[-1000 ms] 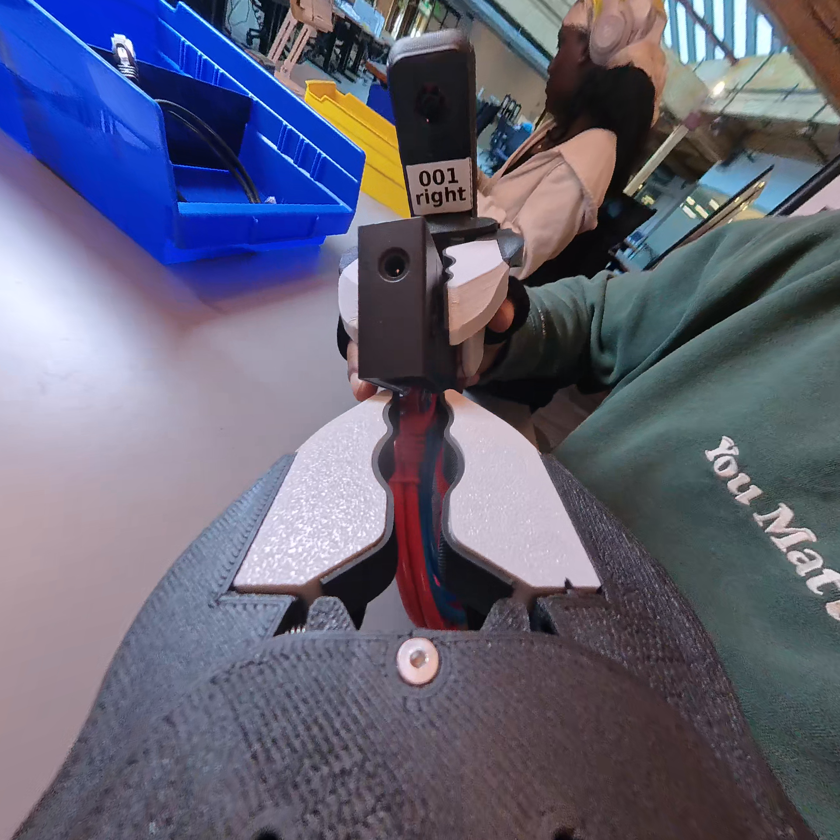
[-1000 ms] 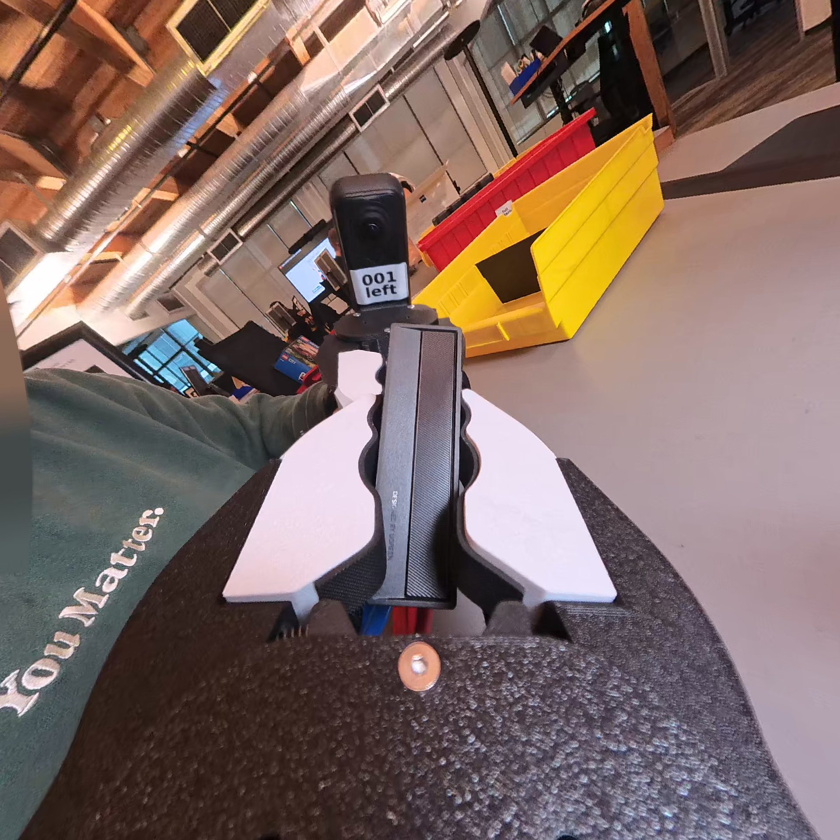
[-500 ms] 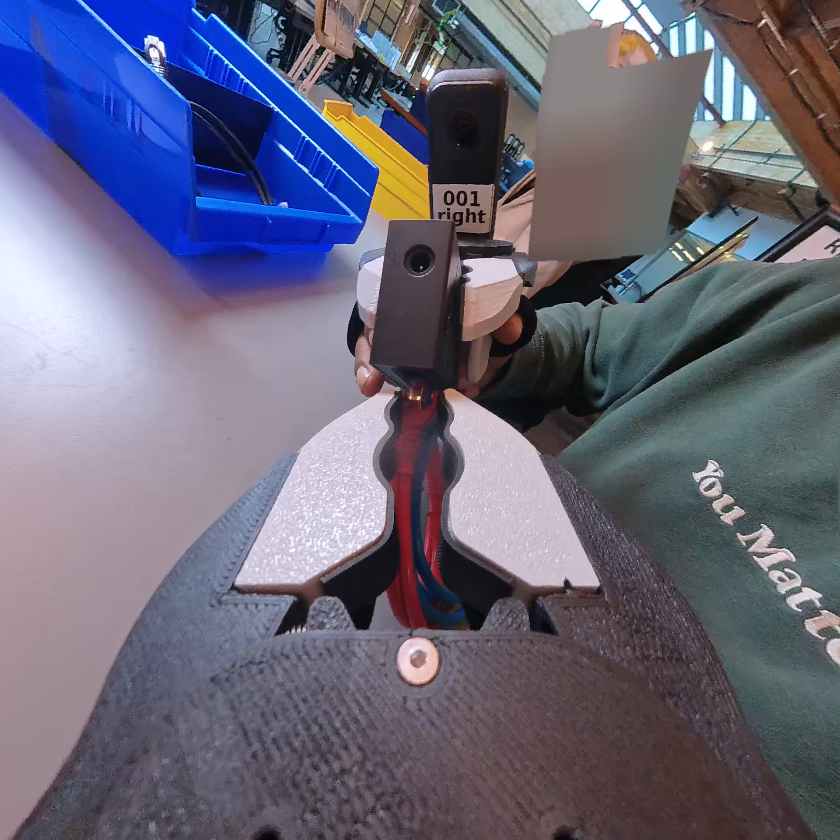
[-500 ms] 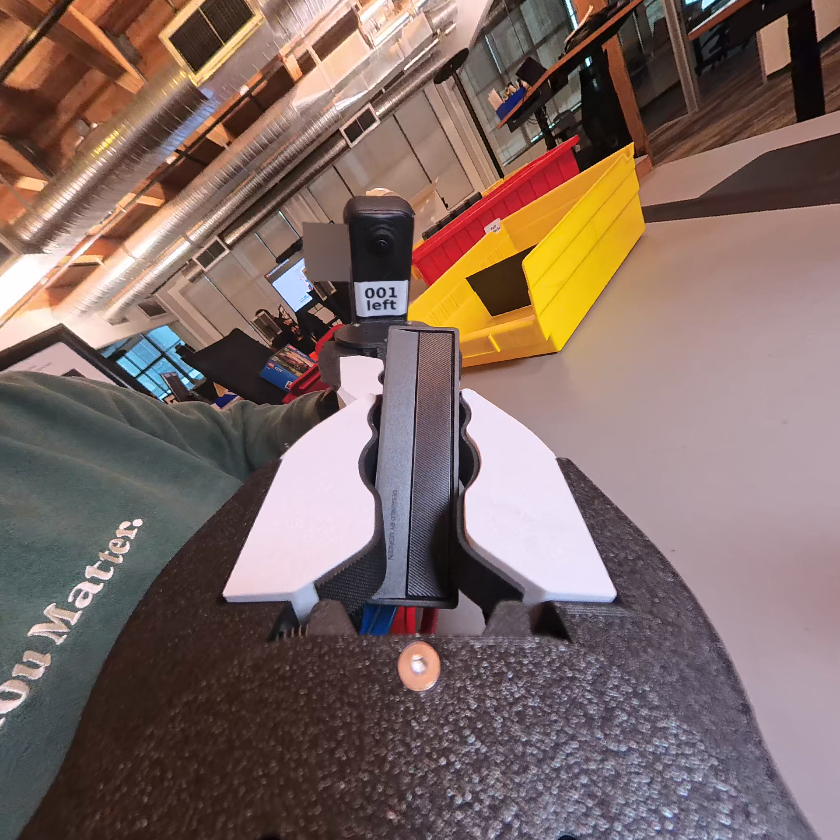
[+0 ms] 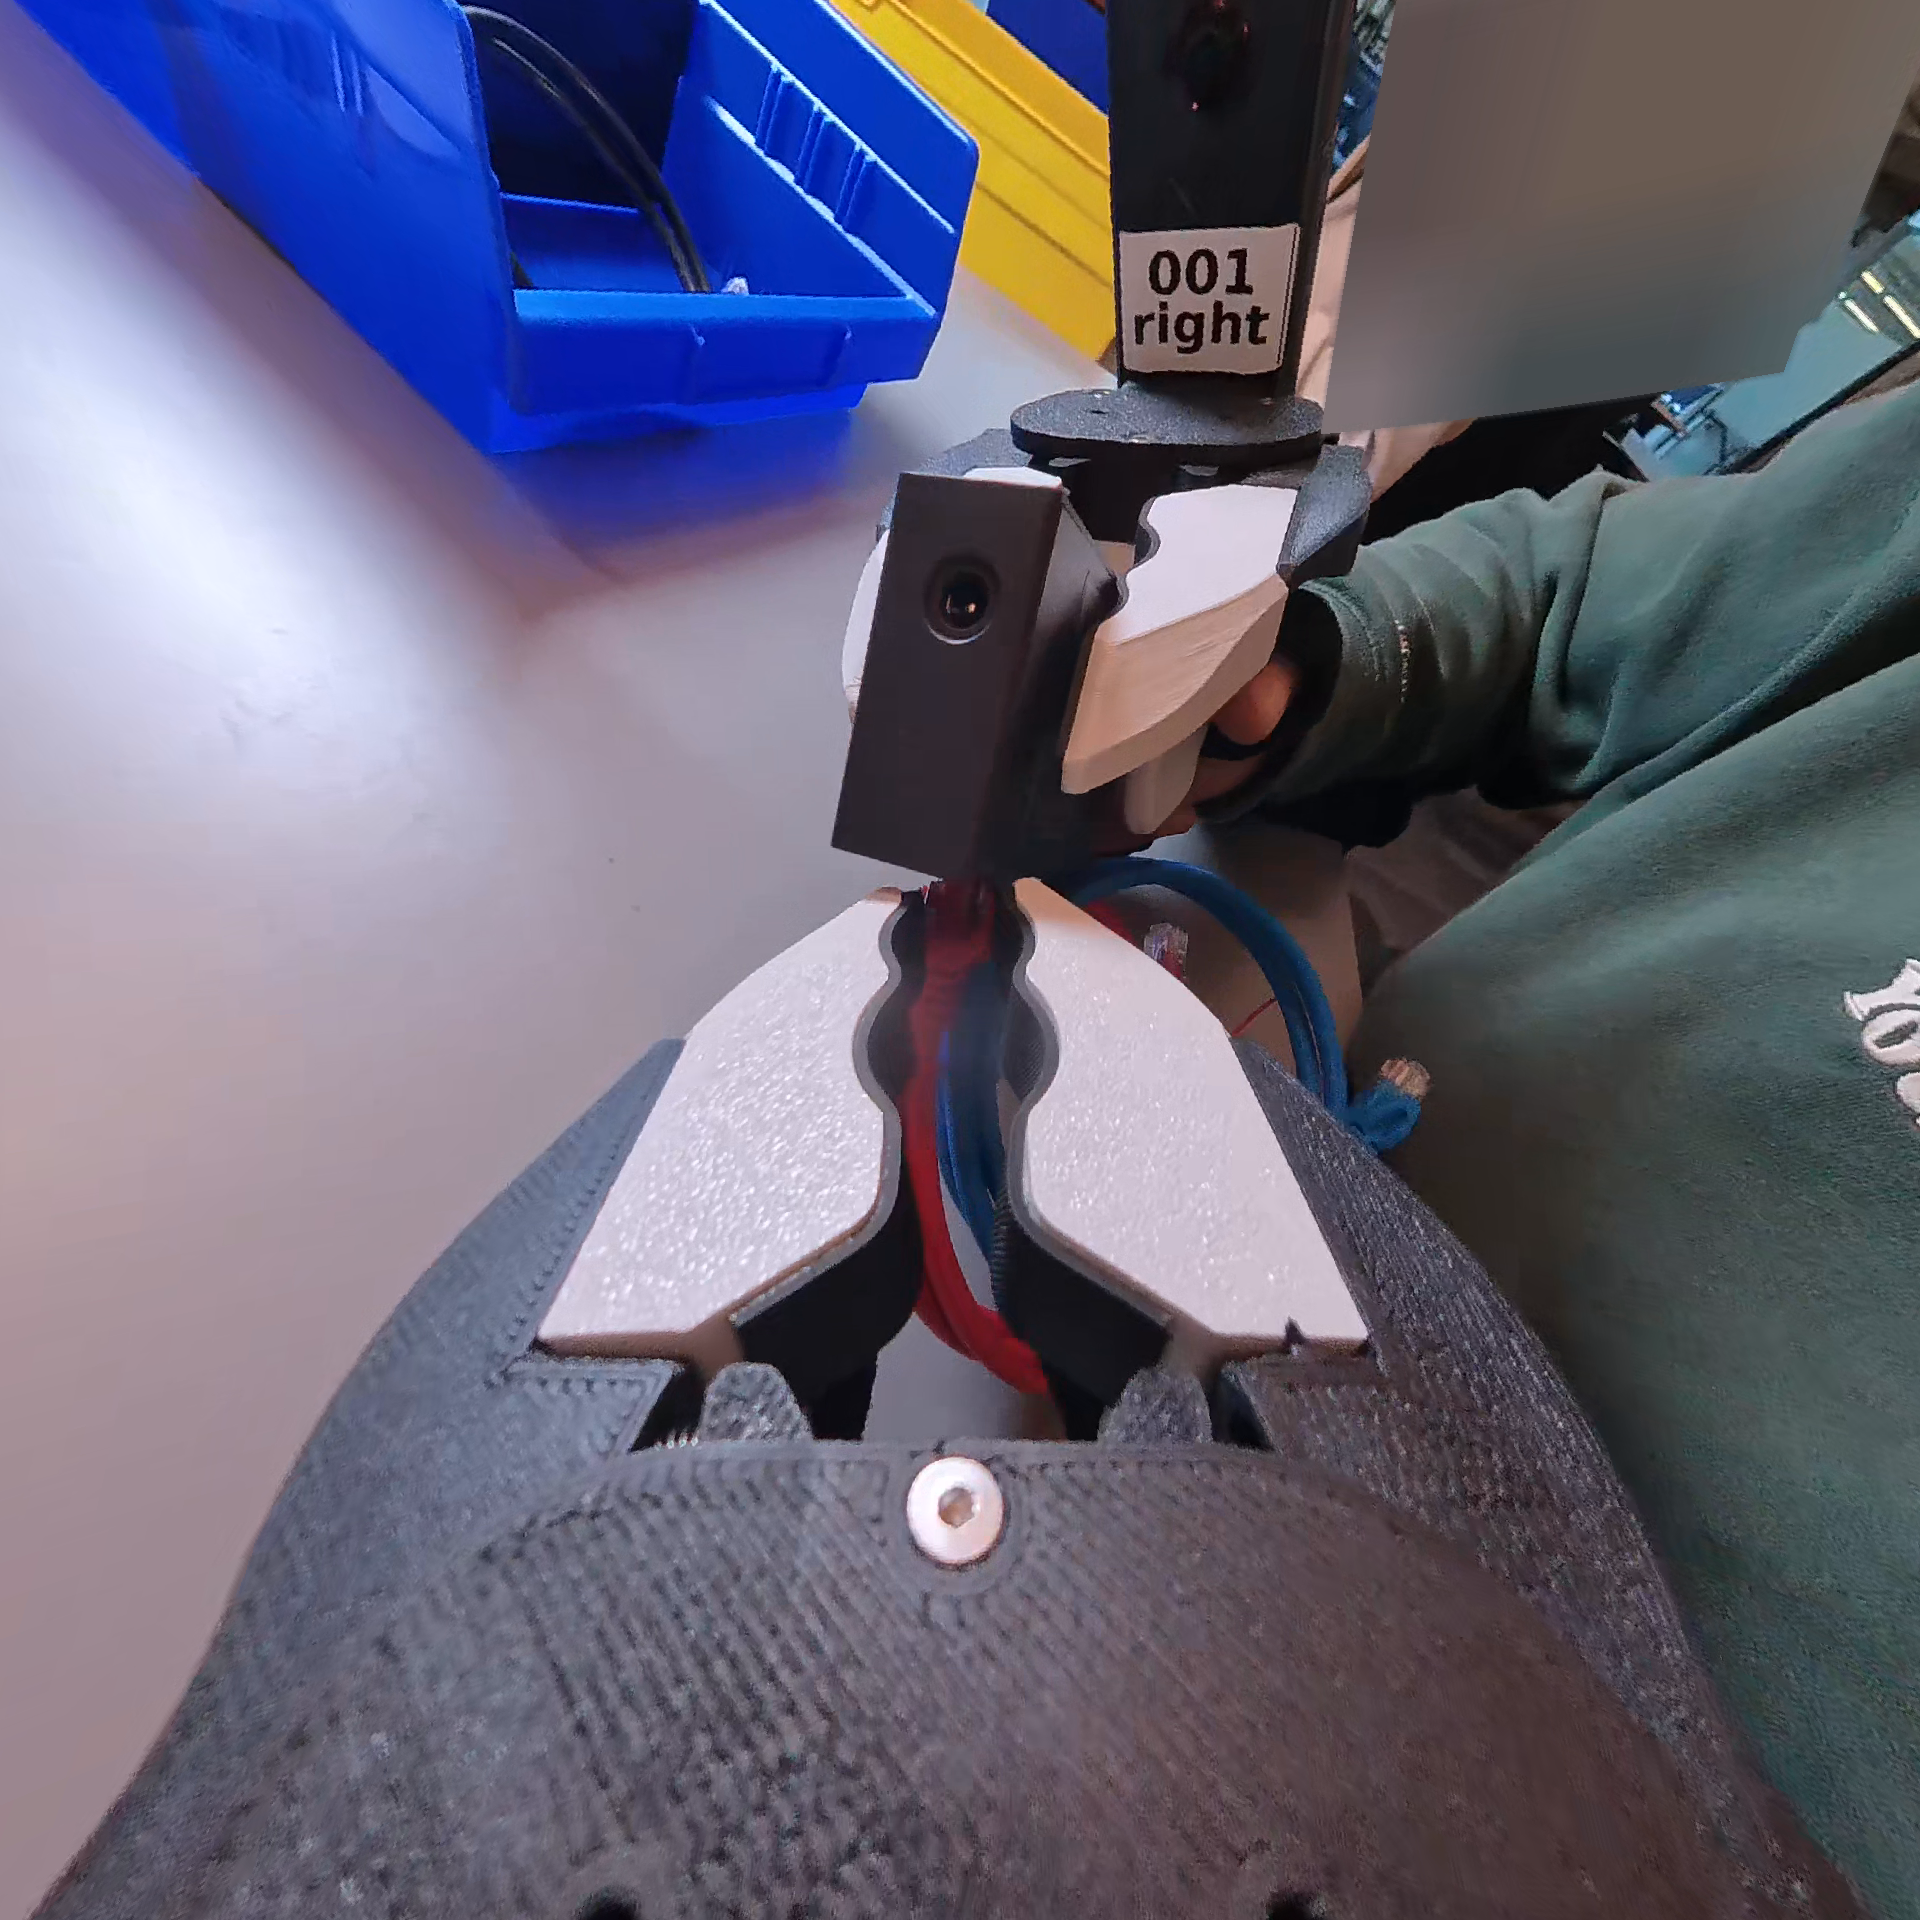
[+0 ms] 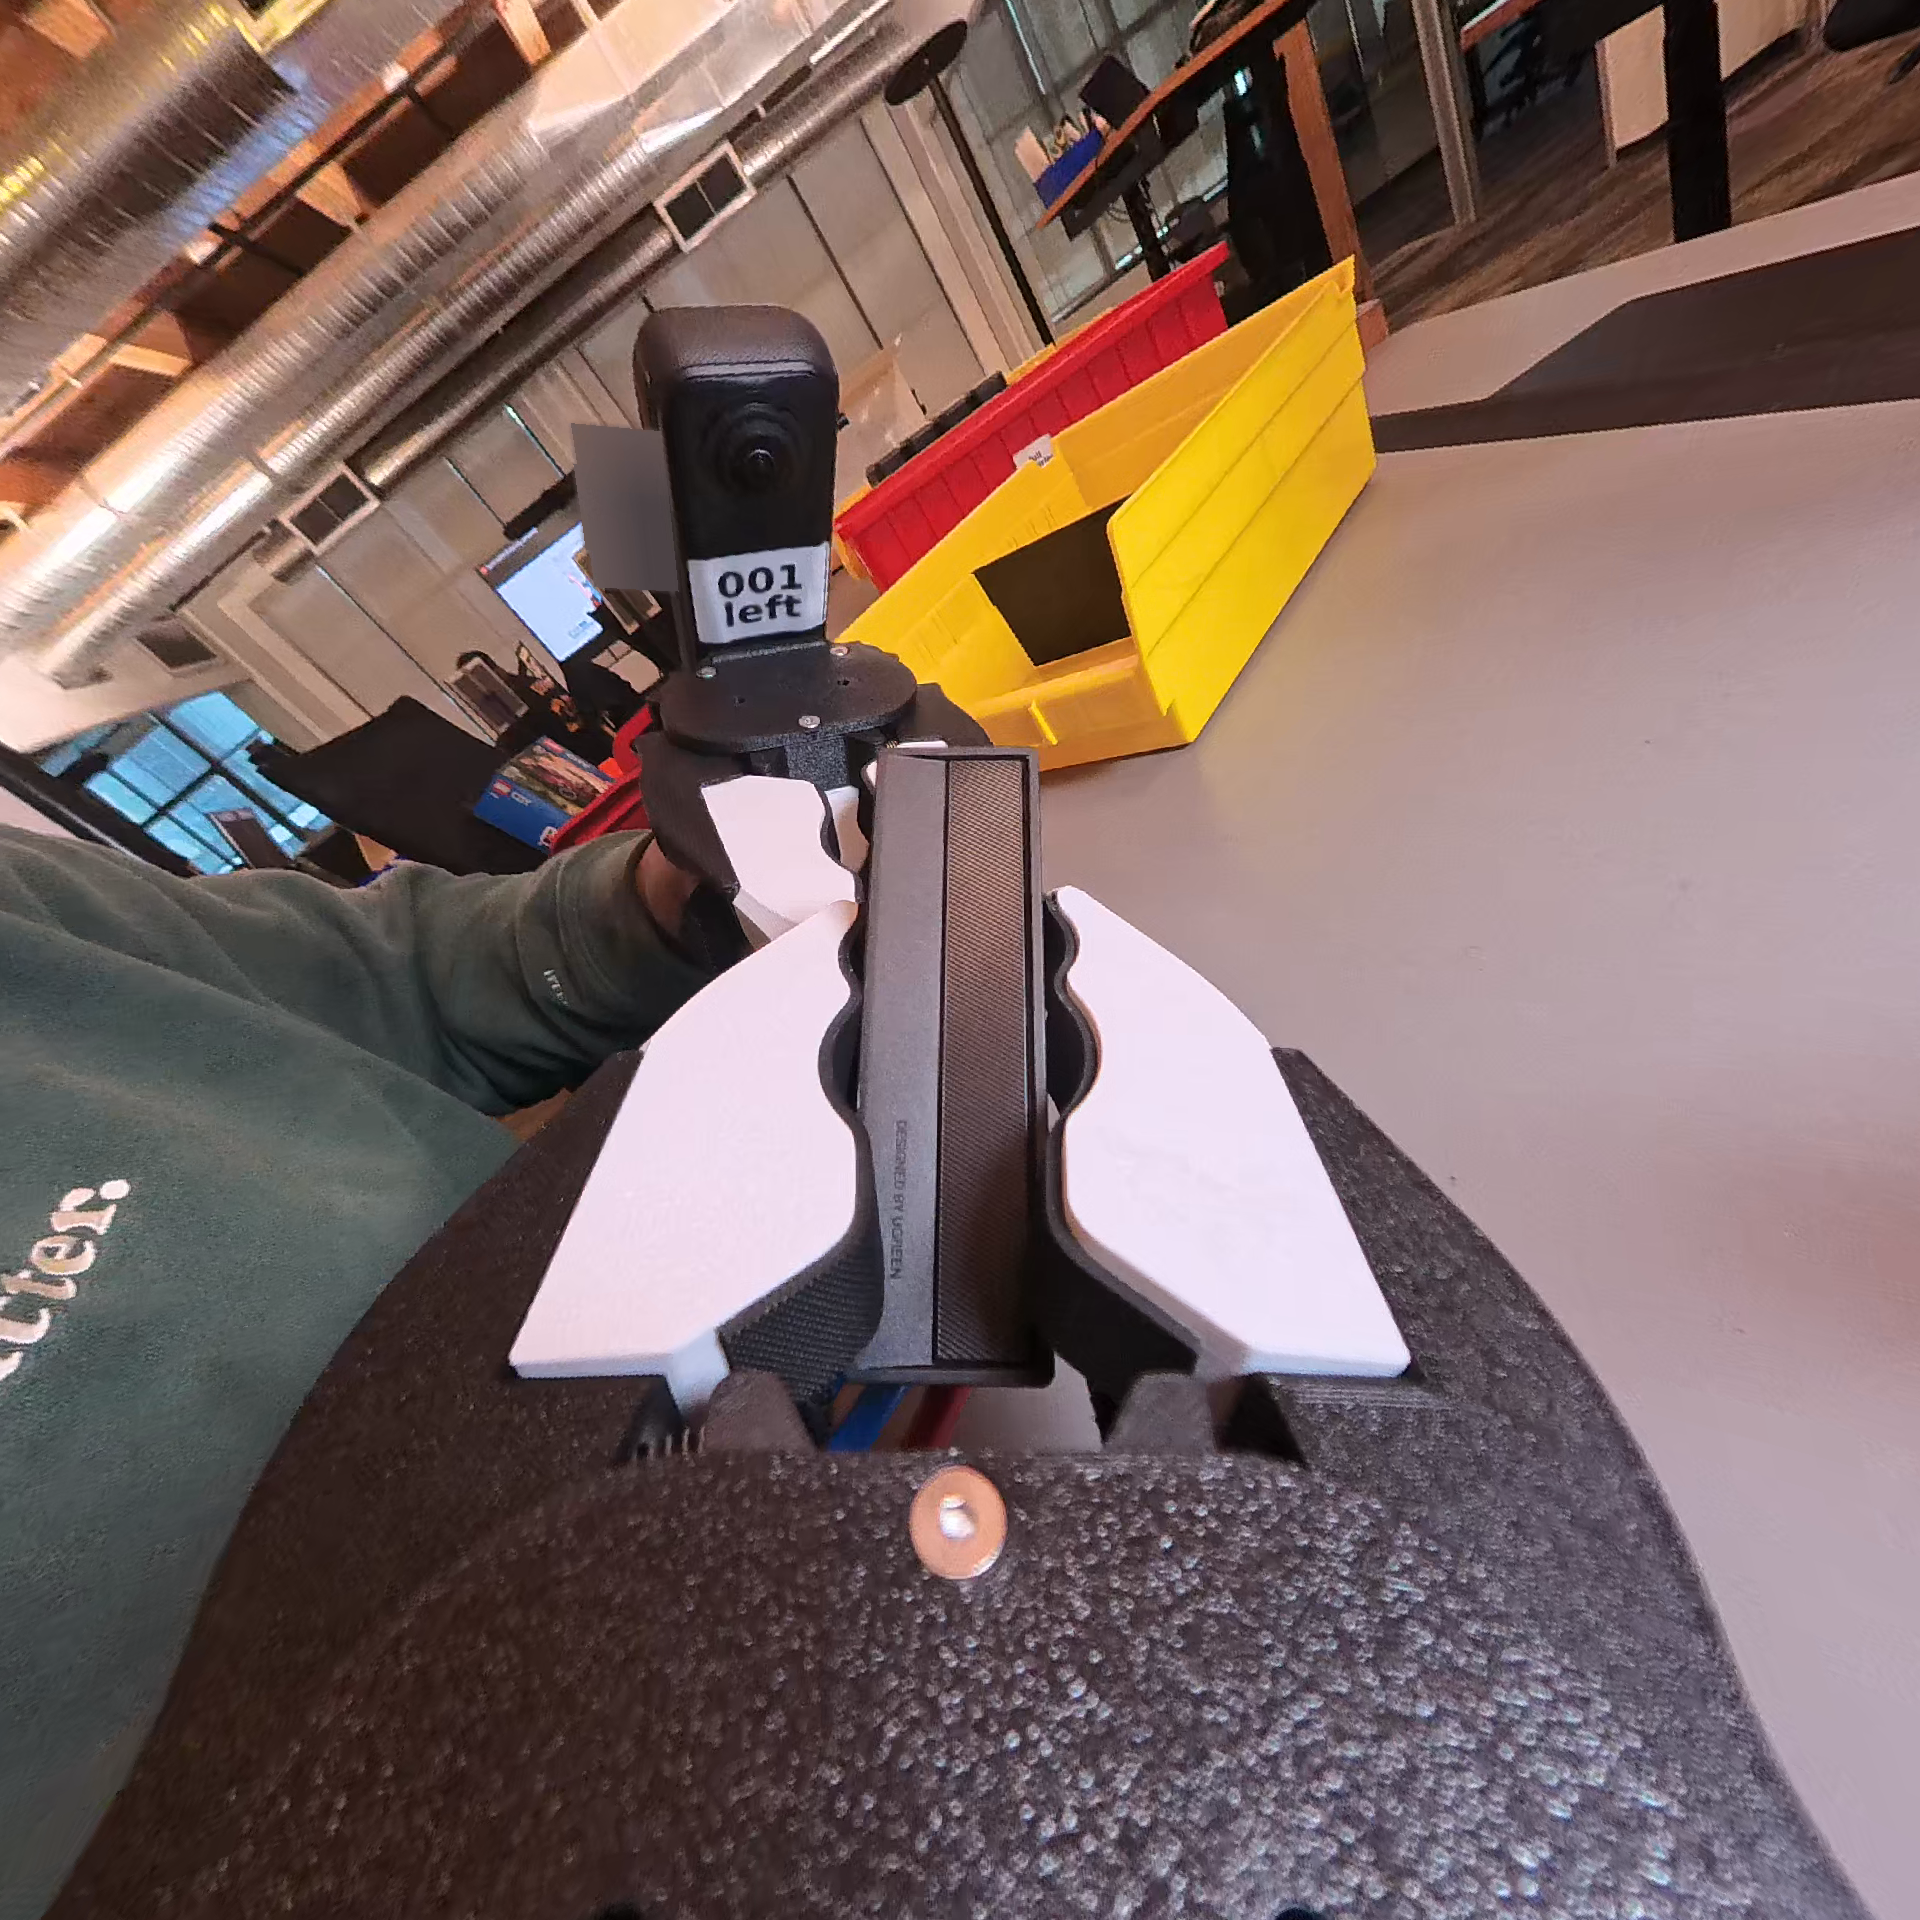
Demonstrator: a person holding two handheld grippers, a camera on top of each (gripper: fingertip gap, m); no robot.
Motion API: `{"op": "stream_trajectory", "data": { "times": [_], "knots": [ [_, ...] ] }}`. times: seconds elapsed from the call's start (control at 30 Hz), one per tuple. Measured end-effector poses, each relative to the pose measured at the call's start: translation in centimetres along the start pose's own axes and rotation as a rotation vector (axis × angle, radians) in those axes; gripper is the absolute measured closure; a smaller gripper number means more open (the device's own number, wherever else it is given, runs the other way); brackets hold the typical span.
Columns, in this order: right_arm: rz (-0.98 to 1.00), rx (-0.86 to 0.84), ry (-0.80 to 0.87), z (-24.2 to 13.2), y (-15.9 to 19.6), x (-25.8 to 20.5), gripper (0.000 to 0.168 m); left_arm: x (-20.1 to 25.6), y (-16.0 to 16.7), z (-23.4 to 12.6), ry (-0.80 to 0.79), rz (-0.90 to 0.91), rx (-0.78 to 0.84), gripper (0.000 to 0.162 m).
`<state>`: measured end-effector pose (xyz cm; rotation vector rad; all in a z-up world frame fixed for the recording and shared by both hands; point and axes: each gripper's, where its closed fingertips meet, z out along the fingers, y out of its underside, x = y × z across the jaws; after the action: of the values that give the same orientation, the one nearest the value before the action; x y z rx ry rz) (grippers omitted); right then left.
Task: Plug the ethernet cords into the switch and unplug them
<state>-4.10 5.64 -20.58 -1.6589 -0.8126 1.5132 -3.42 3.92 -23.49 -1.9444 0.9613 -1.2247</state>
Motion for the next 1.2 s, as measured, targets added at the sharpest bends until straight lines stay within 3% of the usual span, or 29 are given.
{"op": "stream_trajectory", "data": {
  "times": [0.03, 0.07, 0.1, 0.13, 0.17, 0.27, 0.37, 0.63, 1.0, 1.2],
  "knots": [
    [0.012, 0.027, 0.005, -0.2, -0.4, 0.2, 0.138, -0.5, 0.5, -0.1, -0.020, 0.008, -0.036, 0.148],
    [0.057, 0.111, -0.050, -0.9, -2.0, -0.3, 0.138, -2.8, 2.3, -0.5, -0.147, 0.060, -0.134, 0.149],
    [0.089, 0.173, -0.071, -1.8, -3.7, -0.4, 0.138, -3.0, 3.3, -0.8, -0.110, -0.003, -0.123, 0.149],
    [0.021, 0.162, -0.026, -2.2, -4.0, -0.2, 0.138, -1.2, 2.3, -1.0, 0.043, -0.132, -0.023, 0.150],
    [0.007, 0.133, -0.015, -2.0, -3.4, -0.2, 0.138, -0.3, 1.5, -1.1, 0.064, -0.102, -0.009, 0.149],
    [0.149, 0.168, -0.119, -1.9, -3.8, -0.2, 0.138, 0.5, -0.7, -1.4, 0.020, 0.035, -0.040, 0.149],
    [0.134, 0.183, -0.144, -3.2, -5.2, -0.3, 0.138, -0.5, -1.8, -2.8, 0.013, 0.007, 0.007, 0.149],
    [0.276, 0.185, -0.170, -5.2, -5.7, 0.5, 0.138, -1.1, -0.8, -2.9, 0.055, -0.044, 0.012, 0.148],
    [0.255, 0.091, -0.232, -3.9, -4.5, -1.4, 0.138, 0.2, -1.4, -1.0, 0.104, 0.027, 0.032, 0.148],
    [0.246, -0.161, -0.228, -2.7, -0.7, -2.1, 0.139, -1.6, -2.1, -1.6, 0.053, -0.032, 0.101, 0.147]
  ]
}}
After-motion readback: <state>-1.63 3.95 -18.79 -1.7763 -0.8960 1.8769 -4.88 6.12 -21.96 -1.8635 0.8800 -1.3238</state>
